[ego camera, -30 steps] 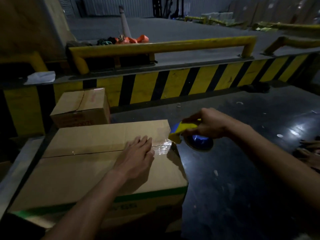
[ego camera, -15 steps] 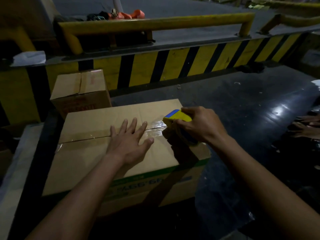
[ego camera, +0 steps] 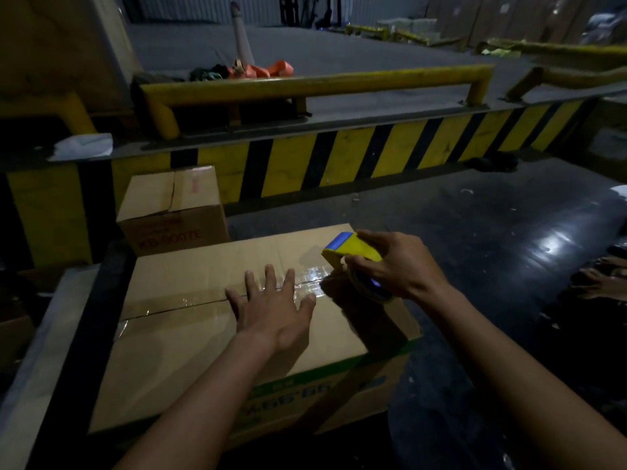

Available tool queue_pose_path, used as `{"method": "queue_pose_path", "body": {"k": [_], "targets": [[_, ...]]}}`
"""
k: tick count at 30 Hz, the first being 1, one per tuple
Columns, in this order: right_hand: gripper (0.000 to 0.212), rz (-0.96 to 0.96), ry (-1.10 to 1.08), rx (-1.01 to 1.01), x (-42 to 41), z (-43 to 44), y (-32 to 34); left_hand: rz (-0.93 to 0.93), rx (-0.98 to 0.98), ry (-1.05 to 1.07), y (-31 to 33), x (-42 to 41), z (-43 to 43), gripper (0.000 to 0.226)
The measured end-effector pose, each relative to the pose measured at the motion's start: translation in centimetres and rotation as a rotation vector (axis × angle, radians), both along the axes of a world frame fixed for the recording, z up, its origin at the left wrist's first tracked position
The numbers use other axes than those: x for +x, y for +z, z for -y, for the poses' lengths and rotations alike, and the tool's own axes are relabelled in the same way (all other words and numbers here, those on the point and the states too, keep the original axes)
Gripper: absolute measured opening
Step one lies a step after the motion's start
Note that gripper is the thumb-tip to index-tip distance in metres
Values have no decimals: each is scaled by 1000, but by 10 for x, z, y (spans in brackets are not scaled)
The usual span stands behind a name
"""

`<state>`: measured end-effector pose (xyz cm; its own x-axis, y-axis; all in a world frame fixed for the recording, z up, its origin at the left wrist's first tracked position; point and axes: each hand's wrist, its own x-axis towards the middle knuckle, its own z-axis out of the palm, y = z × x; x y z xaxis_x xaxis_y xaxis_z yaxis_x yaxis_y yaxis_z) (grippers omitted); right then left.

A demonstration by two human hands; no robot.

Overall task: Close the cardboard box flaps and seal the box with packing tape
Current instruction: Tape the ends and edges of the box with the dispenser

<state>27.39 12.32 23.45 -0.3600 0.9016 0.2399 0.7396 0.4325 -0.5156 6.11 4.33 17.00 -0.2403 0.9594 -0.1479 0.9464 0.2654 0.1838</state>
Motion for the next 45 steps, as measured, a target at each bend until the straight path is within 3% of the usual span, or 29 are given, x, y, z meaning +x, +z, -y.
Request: {"method": "queue_pose_path", "body": {"k": [2, 4, 6, 8, 12, 19, 22, 25, 31, 45], "targets": [[67, -31, -1, 25, 5, 3, -4, 109, 137, -10, 14, -1, -11, 61], [67, -37, -12, 67, 9, 7, -6, 438, 261, 11, 32, 2, -27, 43], [69, -49, -15, 102, 11, 12, -6, 860, 218, 90, 51, 5, -46, 37], [69, -66, -26, 126, 12, 16, -3, 1153, 85, 149, 66, 5, -64, 38], [70, -96, -52, 168, 15, 23, 2, 1352, -16, 78, 78, 4, -86, 34], [74, -147, -88, 169, 14, 27, 1, 1516, -110, 110, 81, 1, -95, 32], [77, -158, -93, 151, 13, 28, 1, 1523, -140, 132, 77, -4, -97, 18], [79, -139, -89, 134, 9, 31, 2, 1466, -157, 116, 72, -11, -103, 21], [75, -75, -126, 106, -4, 35, -1, 1109, -5, -122, 68, -16, -119, 17], [76, 1, -331, -39, -28, 26, 12, 798, 109, -324, 55, -11, -216, 5]]}}
